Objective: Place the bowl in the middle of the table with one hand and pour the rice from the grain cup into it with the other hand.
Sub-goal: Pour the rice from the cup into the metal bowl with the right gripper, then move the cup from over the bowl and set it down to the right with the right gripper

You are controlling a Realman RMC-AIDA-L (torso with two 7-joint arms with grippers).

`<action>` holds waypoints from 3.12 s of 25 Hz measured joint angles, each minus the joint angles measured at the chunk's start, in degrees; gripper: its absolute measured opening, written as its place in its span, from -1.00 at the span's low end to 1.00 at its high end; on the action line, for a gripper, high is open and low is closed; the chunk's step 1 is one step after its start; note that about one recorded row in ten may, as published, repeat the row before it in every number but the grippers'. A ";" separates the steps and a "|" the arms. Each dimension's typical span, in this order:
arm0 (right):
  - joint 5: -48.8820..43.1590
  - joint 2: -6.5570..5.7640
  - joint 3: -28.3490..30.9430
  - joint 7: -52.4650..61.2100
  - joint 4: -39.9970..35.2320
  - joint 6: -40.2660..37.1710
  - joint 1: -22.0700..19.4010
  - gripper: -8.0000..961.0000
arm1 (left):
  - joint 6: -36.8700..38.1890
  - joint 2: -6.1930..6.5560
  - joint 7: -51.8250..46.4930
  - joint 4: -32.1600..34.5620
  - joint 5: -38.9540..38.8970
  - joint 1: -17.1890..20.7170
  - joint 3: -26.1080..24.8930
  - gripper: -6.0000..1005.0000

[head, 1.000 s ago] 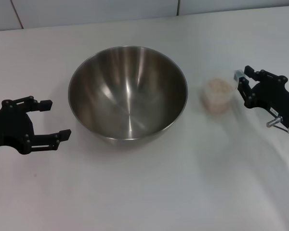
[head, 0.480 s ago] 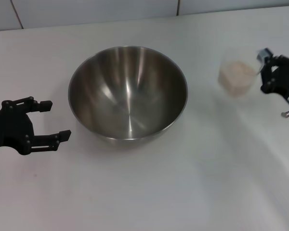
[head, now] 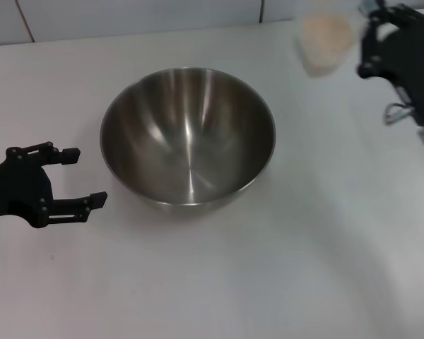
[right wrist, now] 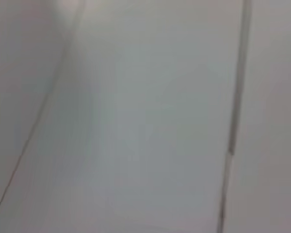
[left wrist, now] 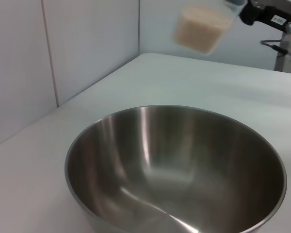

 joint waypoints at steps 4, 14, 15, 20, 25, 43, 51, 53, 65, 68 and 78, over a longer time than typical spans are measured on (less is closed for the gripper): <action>-0.38 0.04 -0.33 -26.67 8.01 1.79 1.79 -0.96 | 0.04 0.00 -0.13 0.23 -0.02 -0.02 0.43 0.73; -3.20 0.20 -0.68 -79.64 19.55 9.16 2.60 -0.96 | 0.26 0.00 -0.24 0.02 0.06 -1.52 0.51 0.73; -4.08 0.26 -0.68 -81.66 19.65 9.27 2.53 -0.96 | 0.26 -0.01 -0.24 0.01 0.20 -1.66 0.54 0.73; -9.05 0.43 -0.68 -92.39 19.74 10.19 1.97 -0.96 | 0.26 -0.08 -0.27 -0.01 0.42 -1.82 0.54 0.73; -9.92 0.43 -0.67 -108.56 21.19 14.37 1.85 -0.96 | 0.33 -0.08 -0.28 -0.01 0.48 -1.85 0.53 0.73; -16.92 0.41 -0.16 -144.26 22.47 17.33 2.07 -0.96 | 0.49 -0.18 -0.29 -0.01 0.48 -2.01 1.20 0.73; -19.38 0.41 2.30 -144.01 21.65 17.51 2.53 -0.96 | 0.70 -0.10 -0.29 0.15 0.48 -2.23 1.21 0.73; -19.11 0.41 5.99 -137.94 26.21 17.50 1.06 -0.96 | 0.71 -0.09 -0.29 0.09 0.48 -2.26 1.20 0.73; -7.19 -0.05 14.47 -83.10 49.36 19.83 -10.78 -0.96 | 0.70 -0.11 -0.24 0.43 0.39 -2.31 1.20 0.73; -5.98 -0.57 15.29 -64.44 48.54 19.35 -11.79 -0.96 | 0.69 -0.15 -0.17 0.44 0.32 -2.35 1.21 0.73; -6.11 -0.57 19.58 -17.69 29.64 14.67 -11.37 -0.96 | 0.69 -0.18 -0.19 0.52 0.28 -2.41 1.21 0.73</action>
